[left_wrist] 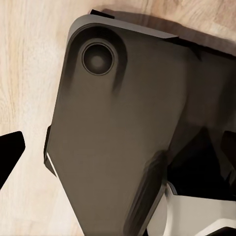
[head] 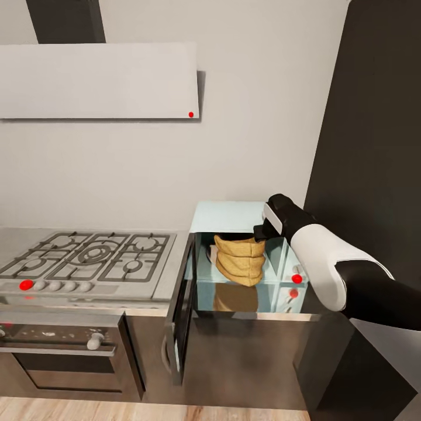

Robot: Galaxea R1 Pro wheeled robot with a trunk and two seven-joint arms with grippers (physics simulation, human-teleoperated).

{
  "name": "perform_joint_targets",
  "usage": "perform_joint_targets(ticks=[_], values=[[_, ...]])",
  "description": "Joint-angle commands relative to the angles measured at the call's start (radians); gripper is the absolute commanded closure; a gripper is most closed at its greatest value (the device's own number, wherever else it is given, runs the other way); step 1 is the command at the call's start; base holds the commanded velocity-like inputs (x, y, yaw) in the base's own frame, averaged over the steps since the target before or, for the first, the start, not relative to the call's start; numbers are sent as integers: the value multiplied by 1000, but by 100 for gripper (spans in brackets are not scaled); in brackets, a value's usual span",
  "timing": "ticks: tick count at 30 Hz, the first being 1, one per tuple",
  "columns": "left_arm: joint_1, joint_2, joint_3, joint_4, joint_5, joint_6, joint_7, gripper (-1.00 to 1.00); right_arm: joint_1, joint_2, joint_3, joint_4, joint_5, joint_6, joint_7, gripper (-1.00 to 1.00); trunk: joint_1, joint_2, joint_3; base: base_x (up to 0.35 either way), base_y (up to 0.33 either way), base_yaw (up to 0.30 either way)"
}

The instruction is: In the kitchen, take the popcorn bag from the countertop, put it into the microwave, and heat it until the popcorn is cooked so the cooked popcorn ends up inside the bag.

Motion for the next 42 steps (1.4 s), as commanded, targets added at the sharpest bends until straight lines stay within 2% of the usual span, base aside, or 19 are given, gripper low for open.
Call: perform_joint_targets(ticks=[1, 15, 16, 37, 42], values=[[0, 0, 2, -1, 5, -1, -1, -100, 0, 0, 8, 4, 9, 5, 2, 100, 0, -1, -1, 0, 0, 0], [0, 0, 2, -1, 5, -1, -1, -100, 0, 0, 7, 1, 9, 5, 6, 100, 0, -1, -1, 0, 0, 0], [0, 0, 2, -1, 5, -1, -1, -100, 0, 0, 7, -1, 9, 5, 6, -100, 0, -1, -1, 0, 0, 0], [0, -1, 2, -1, 5, -1, -1, -100, 0, -1, 10, -9, 13, 5, 10, -100, 0, -1, -1, -1, 0, 0], [0, -2, 4, -1, 5, -1, -1, -100, 0, -1, 9, -9, 13, 5, 10, -100, 0, -1, -1, -240, 0, 0]])
